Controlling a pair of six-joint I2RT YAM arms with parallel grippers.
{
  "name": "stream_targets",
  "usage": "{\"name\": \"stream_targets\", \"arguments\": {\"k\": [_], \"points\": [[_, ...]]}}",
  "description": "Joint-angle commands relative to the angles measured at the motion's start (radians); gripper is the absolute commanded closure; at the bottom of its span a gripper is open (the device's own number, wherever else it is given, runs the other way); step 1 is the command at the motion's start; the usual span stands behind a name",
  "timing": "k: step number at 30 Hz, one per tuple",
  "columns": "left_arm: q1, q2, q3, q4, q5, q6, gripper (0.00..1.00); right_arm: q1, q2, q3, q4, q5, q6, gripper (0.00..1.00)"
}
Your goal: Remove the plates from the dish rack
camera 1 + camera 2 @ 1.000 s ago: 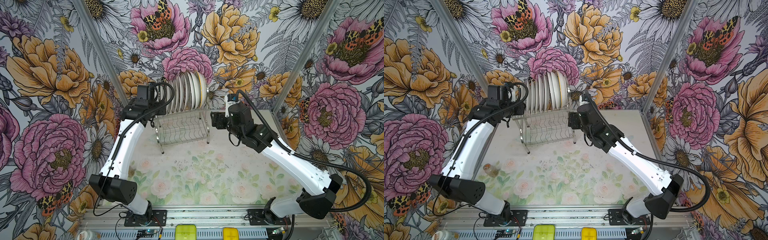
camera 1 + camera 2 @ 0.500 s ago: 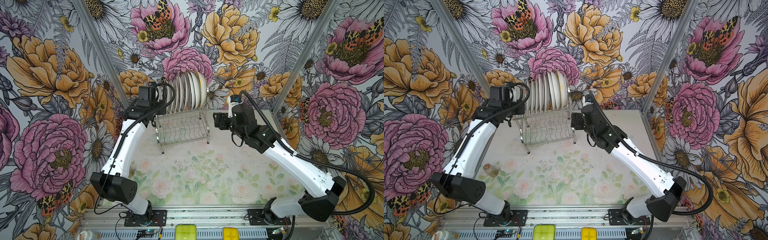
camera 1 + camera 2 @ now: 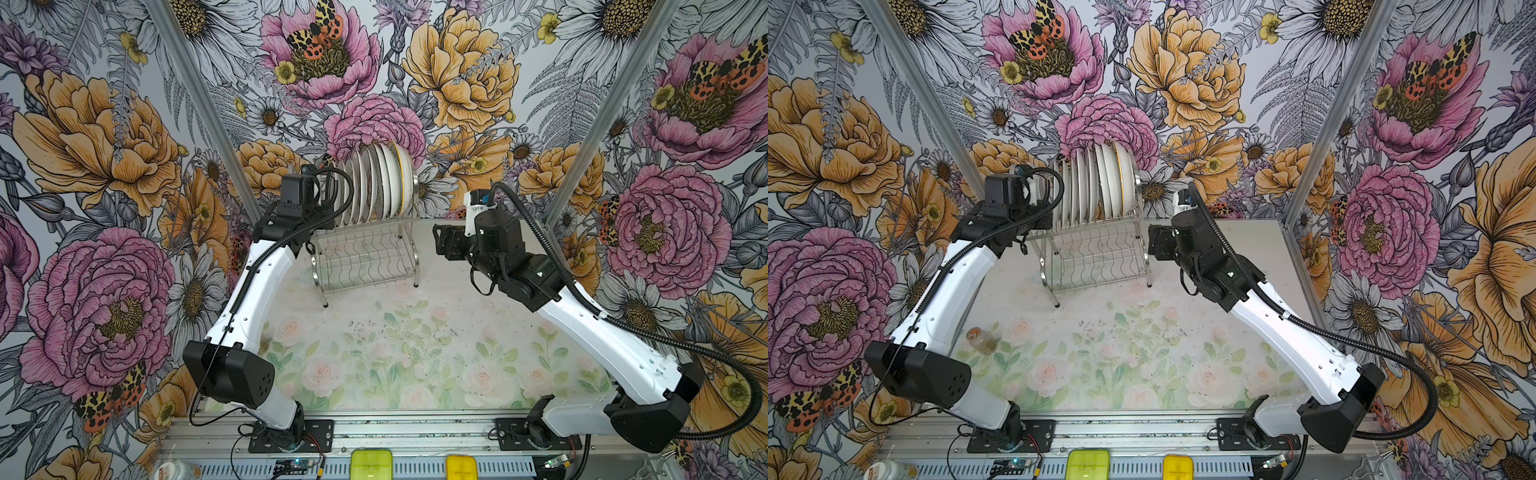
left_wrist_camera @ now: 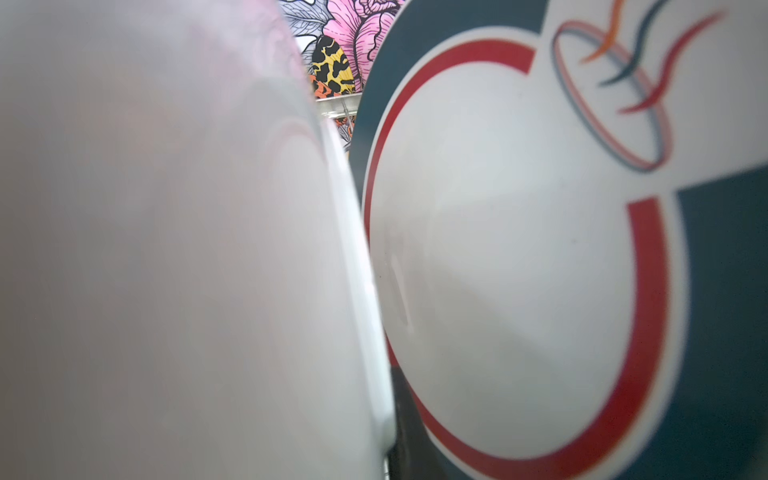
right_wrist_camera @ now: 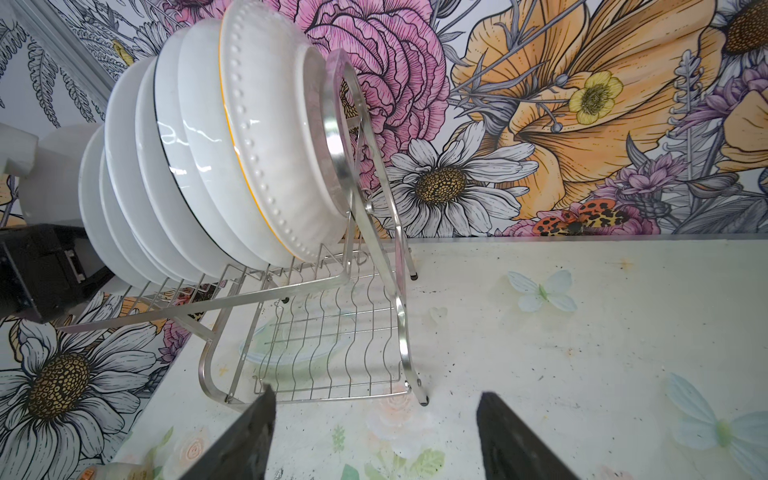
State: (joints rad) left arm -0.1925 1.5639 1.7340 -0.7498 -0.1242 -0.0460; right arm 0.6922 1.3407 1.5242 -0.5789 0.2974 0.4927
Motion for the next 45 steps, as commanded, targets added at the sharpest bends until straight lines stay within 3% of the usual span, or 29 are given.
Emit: {"name": "stream_targets", "arguments": {"k": [1,13,37,45], "points": [[-0.002,-0.022,-0.021,0.032,-0.027,0.014,0.90,-0.009,-0.022,-0.006,0.022,-0.001,-0.004,0.22],[-0.006,-0.037,-0.008,0.036,-0.022,0.019,1.00,-0.014,-0.026,-0.012,0.022,-0.001,-0.008,0.22],[-0.039,-0.118,0.054,0.038,0.005,0.053,1.00,-0.025,-0.018,-0.010,0.027,-0.010,-0.009,0.22],[-0.071,-0.159,0.104,0.035,-0.035,0.066,1.00,-0.035,-0.029,-0.014,0.027,-0.009,-0.013,0.21]]}}
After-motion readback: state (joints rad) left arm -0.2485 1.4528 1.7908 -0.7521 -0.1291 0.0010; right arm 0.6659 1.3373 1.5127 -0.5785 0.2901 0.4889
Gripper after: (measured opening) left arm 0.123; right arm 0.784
